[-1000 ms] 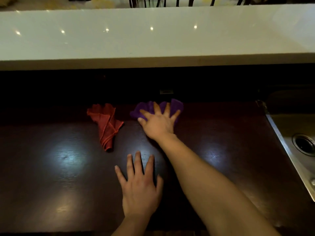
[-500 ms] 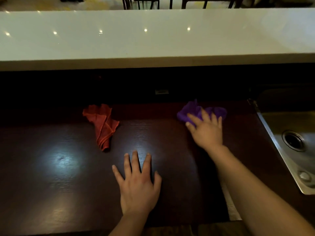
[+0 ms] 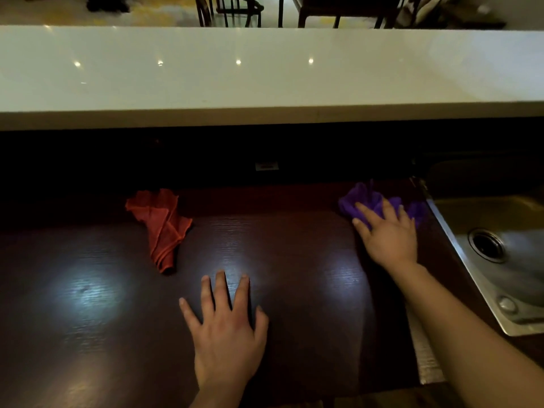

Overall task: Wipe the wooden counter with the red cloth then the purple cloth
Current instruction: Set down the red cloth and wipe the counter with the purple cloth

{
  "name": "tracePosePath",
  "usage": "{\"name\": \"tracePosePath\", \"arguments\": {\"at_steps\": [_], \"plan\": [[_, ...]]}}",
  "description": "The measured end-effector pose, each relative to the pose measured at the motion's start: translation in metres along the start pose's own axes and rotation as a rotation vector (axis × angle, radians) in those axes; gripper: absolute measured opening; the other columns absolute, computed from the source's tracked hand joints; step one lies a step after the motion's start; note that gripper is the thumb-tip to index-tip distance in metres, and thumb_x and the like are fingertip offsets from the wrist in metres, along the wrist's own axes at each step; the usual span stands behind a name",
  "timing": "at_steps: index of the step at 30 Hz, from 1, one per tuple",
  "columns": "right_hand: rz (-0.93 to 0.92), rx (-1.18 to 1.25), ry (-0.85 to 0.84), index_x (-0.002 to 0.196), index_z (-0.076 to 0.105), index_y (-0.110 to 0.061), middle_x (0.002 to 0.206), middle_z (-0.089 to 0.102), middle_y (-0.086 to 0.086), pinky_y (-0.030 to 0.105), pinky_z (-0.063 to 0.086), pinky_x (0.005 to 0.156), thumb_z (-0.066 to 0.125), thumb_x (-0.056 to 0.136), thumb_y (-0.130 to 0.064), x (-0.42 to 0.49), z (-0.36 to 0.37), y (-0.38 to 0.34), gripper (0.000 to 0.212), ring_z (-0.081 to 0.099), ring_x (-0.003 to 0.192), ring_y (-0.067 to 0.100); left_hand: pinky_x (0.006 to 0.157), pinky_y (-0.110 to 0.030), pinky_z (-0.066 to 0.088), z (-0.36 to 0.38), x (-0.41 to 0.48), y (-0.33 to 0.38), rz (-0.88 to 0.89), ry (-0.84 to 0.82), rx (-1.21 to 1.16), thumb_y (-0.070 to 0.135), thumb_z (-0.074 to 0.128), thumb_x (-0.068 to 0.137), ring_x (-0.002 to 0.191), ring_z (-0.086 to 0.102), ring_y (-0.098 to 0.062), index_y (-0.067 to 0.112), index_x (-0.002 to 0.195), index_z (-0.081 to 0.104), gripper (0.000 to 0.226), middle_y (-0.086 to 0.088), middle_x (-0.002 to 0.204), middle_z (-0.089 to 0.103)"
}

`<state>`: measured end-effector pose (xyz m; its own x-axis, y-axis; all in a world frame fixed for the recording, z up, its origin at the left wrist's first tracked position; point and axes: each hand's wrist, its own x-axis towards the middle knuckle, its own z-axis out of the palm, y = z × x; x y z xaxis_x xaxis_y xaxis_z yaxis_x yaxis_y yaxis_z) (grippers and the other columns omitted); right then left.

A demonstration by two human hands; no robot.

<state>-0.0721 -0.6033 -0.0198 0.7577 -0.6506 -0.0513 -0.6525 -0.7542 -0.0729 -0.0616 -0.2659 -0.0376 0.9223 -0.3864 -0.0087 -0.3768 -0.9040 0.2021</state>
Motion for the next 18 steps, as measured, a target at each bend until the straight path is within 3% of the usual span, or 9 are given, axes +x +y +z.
{"name": "tracePosePath", "arguments": {"at_steps": [3,6,8,10,13,14,18], "plan": [[-0.109,0.02,0.041,0.138,0.045,-0.047,0.157,0.032,0.008,0.059,0.024,0.114,0.042,0.092,-0.061,-0.059,0.01,-0.03,0.048,0.029,0.139,0.047,0.112,-0.071,0.013,-0.001,0.001,0.0,0.002,0.017,-0.01,0.054,0.039,0.082,0.146,0.024,-0.035,0.027,0.141,0.048,0.065,-0.015,0.151,0.042],[-0.422,0.031,0.043,0.139,0.041,-0.049,0.156,0.035,0.003,0.06,0.022,0.114,0.034,0.092,-0.065,-0.125,0.027,-0.069,0.051,0.03,0.139,0.045,0.113,-0.07,0.011,-0.002,0.0,0.0,-0.002,0.038,-0.061,0.054,0.042,0.079,0.146,0.025,-0.034,0.023,0.146,0.041,0.074,-0.013,0.15,0.042],[-0.606,-0.003,-0.016,0.141,0.036,-0.05,0.156,0.035,-0.002,0.057,0.021,0.115,0.03,0.094,-0.065,-0.117,0.024,-0.076,0.051,0.029,0.141,0.041,0.114,-0.069,0.01,-0.004,-0.002,0.0,0.0,0.054,-0.102,0.053,0.044,0.078,0.146,0.024,-0.032,0.021,0.149,0.034,0.078,-0.011,0.151,0.042],[-0.608,-0.036,0.002,0.142,0.035,-0.05,0.157,0.034,-0.003,0.054,0.019,0.117,0.029,0.094,-0.064,-0.069,0.016,-0.083,0.05,0.028,0.143,0.037,0.115,-0.067,0.008,-0.004,-0.002,-0.001,-0.012,0.078,-0.152,0.051,0.043,0.08,0.147,0.024,-0.029,0.021,0.15,0.031,0.077,-0.01,0.151,0.042],[-0.332,0.028,-0.056,0.143,0.035,-0.05,0.161,0.025,-0.005,0.055,0.008,0.119,0.031,0.095,-0.063,-0.015,0.008,-0.128,0.05,0.018,0.145,0.039,0.116,-0.066,0.008,-0.005,-0.004,0.0,-0.03,0.109,-0.221,0.047,0.04,0.084,0.145,0.029,-0.026,0.019,0.149,0.033,0.072,-0.011,0.152,0.042],[-0.316,0.058,-0.067,0.143,0.035,-0.05,0.161,0.022,-0.005,0.056,0.005,0.119,0.031,0.095,-0.062,-0.014,0.012,-0.151,0.049,0.015,0.146,0.04,0.116,-0.067,0.009,-0.007,-0.004,0.001,-0.03,0.119,-0.239,0.046,0.04,0.084,0.144,0.031,-0.026,0.018,0.149,0.036,0.07,-0.012,0.151,0.042],[-0.701,0.049,-0.076,0.14,0.037,-0.051,0.161,0.023,-0.008,0.057,0.006,0.119,0.031,0.092,-0.063,-0.086,0.021,-0.182,0.05,0.014,0.147,0.041,0.115,-0.067,0.016,-0.014,-0.008,-0.001,-0.04,0.189,-0.385,0.041,0.038,0.086,0.141,0.035,-0.029,0.016,0.146,0.042,0.064,-0.015,0.149,0.044]]}}
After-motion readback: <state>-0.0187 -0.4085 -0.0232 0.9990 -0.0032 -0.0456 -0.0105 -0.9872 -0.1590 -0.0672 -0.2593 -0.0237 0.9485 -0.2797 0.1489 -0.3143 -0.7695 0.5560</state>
